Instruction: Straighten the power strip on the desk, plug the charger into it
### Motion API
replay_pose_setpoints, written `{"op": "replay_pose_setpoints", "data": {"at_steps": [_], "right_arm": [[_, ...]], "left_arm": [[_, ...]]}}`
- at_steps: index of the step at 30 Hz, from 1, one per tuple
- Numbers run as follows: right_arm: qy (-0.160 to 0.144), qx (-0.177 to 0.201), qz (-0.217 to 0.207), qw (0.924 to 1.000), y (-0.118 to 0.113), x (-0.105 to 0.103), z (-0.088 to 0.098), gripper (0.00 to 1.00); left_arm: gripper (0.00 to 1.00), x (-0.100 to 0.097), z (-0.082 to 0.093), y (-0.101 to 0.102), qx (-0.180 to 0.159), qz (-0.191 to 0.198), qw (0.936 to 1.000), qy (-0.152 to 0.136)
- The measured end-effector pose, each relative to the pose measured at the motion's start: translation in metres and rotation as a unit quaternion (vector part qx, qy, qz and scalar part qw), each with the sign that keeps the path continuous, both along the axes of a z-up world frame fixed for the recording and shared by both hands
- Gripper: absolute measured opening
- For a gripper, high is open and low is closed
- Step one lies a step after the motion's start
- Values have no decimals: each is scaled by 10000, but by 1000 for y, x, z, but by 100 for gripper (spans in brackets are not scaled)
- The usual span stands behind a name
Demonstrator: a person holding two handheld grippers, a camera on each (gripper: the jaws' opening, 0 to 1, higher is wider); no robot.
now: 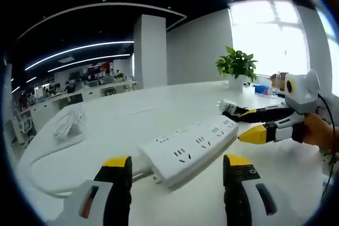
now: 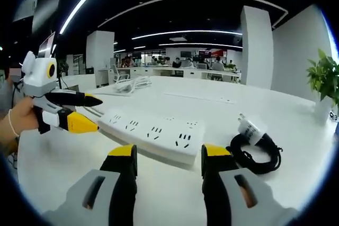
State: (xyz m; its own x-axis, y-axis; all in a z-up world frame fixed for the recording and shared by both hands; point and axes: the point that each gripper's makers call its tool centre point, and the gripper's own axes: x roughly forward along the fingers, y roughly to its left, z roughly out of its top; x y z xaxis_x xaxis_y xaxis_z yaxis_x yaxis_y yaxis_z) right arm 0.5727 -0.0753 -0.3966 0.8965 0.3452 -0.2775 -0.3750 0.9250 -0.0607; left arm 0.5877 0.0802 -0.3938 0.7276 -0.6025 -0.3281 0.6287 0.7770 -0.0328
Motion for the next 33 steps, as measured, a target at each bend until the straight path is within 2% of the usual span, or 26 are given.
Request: {"op": "replay_pose_setpoints", "data": {"at_steps": [13,19,33], "right_arm": [[-129,-146,259,9995,0,-16,16,49],[-243,-131,367,9989,-3,-24,21,49],[-382,-73,590,9975,-14,-38,33,50]], "left_arm": [[72,-1,6,12,83,29,9999,-99],[72,-13,8,4,-6,27,9999,-171],[73,-34,14,5,-249,76,9991,-349]]}}
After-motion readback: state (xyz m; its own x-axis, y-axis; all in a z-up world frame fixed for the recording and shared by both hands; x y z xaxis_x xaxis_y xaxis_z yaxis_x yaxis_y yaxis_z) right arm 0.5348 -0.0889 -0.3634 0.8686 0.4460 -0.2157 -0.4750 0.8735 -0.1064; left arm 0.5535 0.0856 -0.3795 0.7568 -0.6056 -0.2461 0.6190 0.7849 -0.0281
